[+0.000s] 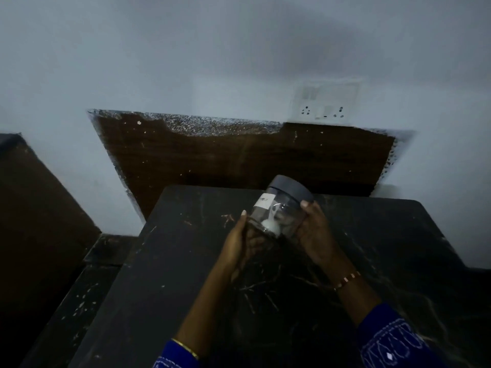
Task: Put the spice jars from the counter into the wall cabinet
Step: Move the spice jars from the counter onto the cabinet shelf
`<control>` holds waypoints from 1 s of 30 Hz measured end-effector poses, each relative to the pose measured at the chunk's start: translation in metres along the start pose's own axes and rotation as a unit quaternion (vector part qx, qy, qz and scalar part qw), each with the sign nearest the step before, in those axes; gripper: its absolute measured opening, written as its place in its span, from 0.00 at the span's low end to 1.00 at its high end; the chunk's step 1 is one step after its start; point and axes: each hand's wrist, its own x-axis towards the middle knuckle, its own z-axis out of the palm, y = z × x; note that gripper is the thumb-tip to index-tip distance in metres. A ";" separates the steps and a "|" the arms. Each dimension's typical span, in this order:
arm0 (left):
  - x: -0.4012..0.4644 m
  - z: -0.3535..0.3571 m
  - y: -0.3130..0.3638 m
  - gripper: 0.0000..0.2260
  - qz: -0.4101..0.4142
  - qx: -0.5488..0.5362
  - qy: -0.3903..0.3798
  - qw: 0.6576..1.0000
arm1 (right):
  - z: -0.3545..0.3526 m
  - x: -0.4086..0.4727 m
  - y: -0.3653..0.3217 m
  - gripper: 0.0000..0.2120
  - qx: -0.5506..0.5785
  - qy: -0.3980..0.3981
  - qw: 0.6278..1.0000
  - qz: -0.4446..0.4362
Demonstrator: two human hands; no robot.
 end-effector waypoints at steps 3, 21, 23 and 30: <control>-0.006 0.034 -0.007 0.19 0.040 0.011 -0.029 0.999 | -0.011 -0.015 -0.023 0.30 0.053 0.025 0.998 -0.025; -0.038 0.248 -0.012 0.14 0.340 0.124 -0.068 0.930 | -0.091 -0.086 -0.205 0.12 -0.181 -0.021 0.949 -0.257; -0.040 0.276 -0.003 0.16 0.359 0.136 -0.073 0.920 | -0.095 -0.089 -0.234 0.18 -0.196 0.002 0.937 -0.290; -0.032 0.380 0.053 0.15 0.515 0.201 -0.076 0.830 | -0.099 -0.107 -0.357 0.24 -0.265 0.014 0.867 -0.423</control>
